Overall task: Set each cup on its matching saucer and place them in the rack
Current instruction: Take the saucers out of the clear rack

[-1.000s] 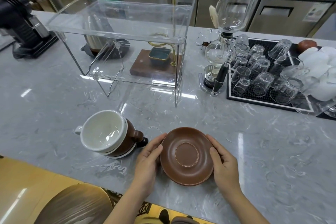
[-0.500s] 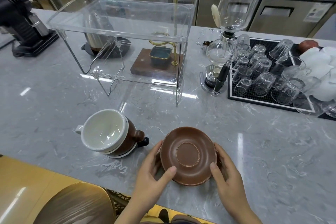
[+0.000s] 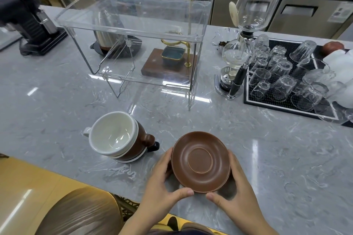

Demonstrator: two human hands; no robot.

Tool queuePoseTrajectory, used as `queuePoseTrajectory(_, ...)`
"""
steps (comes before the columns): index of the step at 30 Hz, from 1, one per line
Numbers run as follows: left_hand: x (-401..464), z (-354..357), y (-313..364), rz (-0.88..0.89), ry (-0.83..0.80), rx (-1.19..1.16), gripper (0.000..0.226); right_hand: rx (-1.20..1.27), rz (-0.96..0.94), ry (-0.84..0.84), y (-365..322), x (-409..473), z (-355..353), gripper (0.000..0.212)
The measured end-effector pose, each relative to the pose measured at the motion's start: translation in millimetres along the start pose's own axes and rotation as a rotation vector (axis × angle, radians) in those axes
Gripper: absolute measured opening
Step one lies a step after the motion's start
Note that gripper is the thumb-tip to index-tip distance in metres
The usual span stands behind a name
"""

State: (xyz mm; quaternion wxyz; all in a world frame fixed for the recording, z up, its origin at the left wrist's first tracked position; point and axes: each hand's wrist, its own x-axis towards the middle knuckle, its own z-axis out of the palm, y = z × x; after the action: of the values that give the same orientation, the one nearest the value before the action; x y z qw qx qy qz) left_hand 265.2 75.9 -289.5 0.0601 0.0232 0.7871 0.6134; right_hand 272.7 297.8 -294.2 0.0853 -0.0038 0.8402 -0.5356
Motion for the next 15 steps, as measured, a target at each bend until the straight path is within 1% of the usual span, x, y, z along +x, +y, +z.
queuePoseTrajectory(3,0,-1,-2,0.008,-0.004,0.008,0.104,0.012,0.003,-0.008,-1,1,-2,0.122)
queuePoseTrajectory(6,3,-5,-6,-0.009,-0.023,0.046,0.113,0.021,-0.001,-0.021,-4,2,-4,0.125)
queuePoseTrajectory(12,16,-13,-7,-0.006,-0.066,0.206,0.125,0.038,-0.033,-0.043,-6,4,-9,0.125)
queuePoseTrajectory(15,15,-13,-6,-0.026,-0.051,0.186,0.127,0.062,-0.026,-0.038,-3,5,-9,0.126)
